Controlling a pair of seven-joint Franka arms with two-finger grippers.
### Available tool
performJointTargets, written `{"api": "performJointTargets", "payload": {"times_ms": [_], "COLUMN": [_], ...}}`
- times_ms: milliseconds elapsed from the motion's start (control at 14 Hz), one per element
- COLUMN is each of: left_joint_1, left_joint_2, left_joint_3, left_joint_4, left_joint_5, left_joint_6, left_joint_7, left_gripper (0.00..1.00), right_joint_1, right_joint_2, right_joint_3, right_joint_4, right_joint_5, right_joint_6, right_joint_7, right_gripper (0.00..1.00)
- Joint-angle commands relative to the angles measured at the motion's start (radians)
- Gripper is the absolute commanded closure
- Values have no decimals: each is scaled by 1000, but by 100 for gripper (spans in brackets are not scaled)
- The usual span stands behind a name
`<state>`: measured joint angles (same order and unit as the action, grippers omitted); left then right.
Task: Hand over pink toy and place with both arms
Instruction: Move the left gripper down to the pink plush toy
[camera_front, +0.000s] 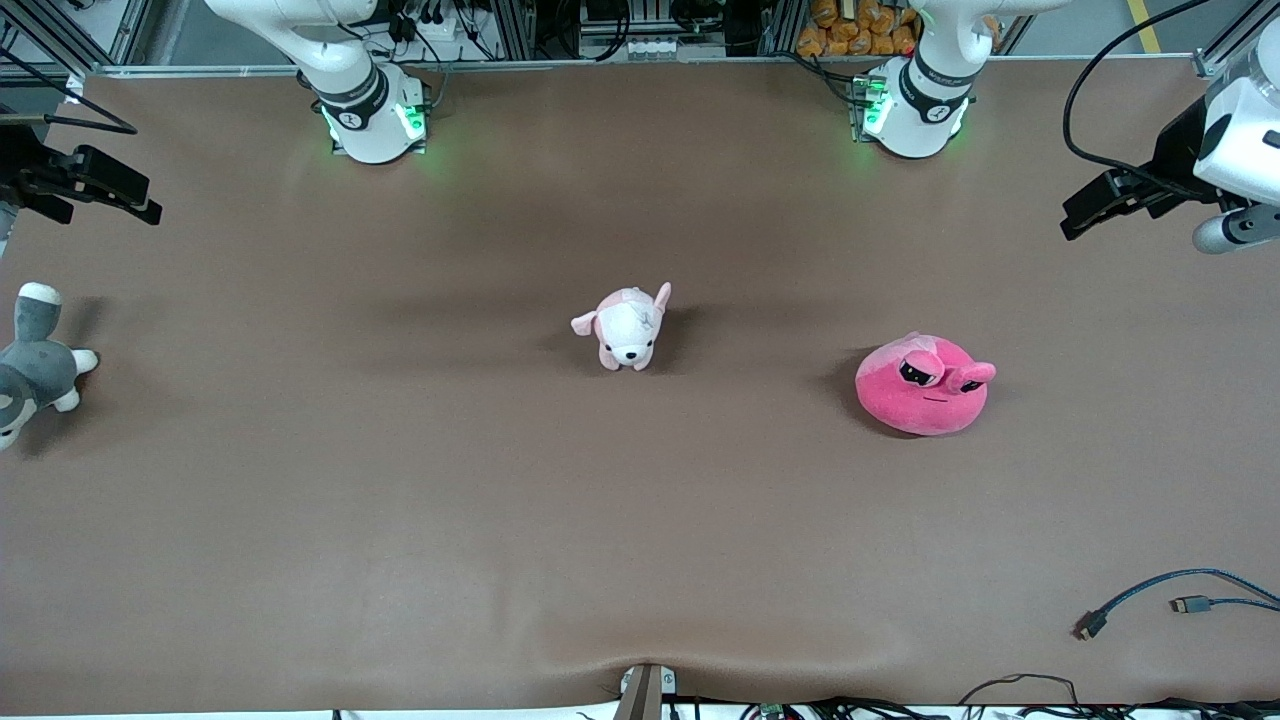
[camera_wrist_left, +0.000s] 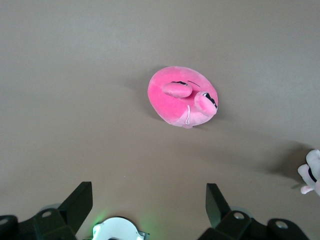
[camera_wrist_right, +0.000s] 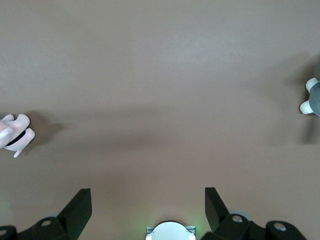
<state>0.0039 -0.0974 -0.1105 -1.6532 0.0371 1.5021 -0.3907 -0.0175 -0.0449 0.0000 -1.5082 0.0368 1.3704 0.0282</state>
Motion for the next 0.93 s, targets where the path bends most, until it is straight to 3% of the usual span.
{"api": "performJointTargets", "payload": {"times_ms": [0, 498, 854], "left_joint_1": [7, -1, 22], "left_joint_2": [5, 83, 122], "left_joint_3": [-5, -5, 11], "left_joint_4": [-19, -19, 15], "left_joint_5": [-11, -10, -6], "left_joint_6": [-3, 0, -5], "left_joint_7": [-92, -423, -453], "left_gripper": [0, 0, 0], "right_joint_1": [-1, 1, 14], "right_joint_2": [0, 10, 28], "right_joint_3": [5, 0, 3], "right_joint_4": [-6, -6, -7], "right_joint_5": [-6, -6, -5], "right_joint_6": [19, 18, 19], "right_joint_7": [7, -13, -45], "right_gripper": [0, 0, 0]}}
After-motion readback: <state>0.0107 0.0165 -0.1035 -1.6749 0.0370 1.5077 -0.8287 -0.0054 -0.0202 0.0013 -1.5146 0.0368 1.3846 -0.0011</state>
